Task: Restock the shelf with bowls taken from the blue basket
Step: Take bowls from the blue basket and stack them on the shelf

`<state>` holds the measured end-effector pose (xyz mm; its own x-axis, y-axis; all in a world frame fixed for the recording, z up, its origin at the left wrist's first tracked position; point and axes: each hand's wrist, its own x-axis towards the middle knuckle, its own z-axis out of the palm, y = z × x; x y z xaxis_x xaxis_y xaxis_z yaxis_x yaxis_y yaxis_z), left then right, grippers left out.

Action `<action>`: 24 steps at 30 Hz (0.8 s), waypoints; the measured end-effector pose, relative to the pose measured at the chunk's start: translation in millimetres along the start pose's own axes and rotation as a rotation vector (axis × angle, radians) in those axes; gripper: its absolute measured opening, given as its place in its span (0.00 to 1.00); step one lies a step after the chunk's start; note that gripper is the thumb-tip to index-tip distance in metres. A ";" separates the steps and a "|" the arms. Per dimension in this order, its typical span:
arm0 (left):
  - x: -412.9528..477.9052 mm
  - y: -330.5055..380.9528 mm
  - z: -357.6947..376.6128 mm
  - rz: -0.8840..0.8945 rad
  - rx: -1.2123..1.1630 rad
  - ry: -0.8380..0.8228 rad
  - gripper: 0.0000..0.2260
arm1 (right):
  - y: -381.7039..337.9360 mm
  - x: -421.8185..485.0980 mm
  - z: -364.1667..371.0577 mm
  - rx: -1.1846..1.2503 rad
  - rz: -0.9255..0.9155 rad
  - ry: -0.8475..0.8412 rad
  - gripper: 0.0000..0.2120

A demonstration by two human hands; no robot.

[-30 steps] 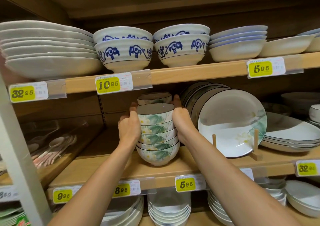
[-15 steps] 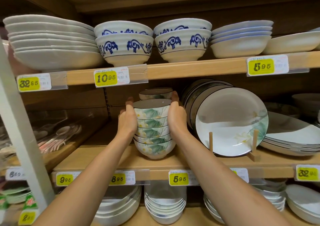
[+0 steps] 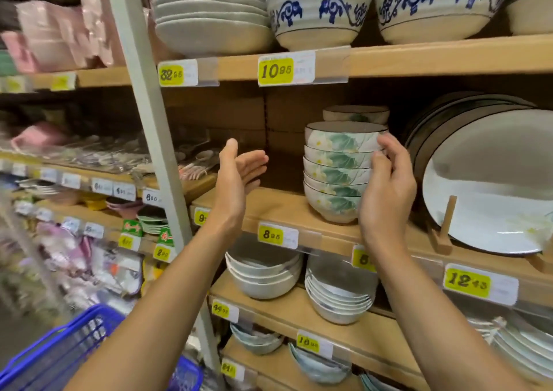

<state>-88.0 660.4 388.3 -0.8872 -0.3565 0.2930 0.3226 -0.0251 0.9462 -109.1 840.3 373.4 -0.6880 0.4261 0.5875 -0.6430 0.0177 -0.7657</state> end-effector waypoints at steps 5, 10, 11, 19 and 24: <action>-34.0 -4.1 -68.7 0.011 0.011 0.018 0.32 | -12.9 -70.9 27.9 0.053 -0.080 -0.067 0.12; -55.4 -19.8 -161.3 -0.059 0.032 0.099 0.32 | -4.9 -153.0 76.2 0.071 0.049 -0.219 0.12; -58.9 -24.6 -178.6 -0.085 0.039 0.109 0.32 | -0.1 -168.7 85.5 0.067 0.091 -0.256 0.12; -96.1 -84.3 -324.1 -0.386 0.168 0.176 0.27 | 62.7 -316.8 174.7 -0.055 0.550 -0.536 0.16; -122.4 -147.6 -385.5 -0.605 0.360 0.151 0.23 | 116.2 -387.1 196.9 -0.288 0.854 -0.706 0.13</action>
<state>100.1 347.7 159.9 -0.8121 -0.5035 -0.2948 -0.3631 0.0407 0.9308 16.3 499.3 108.6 -0.9572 -0.2026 -0.2069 0.1635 0.2115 -0.9636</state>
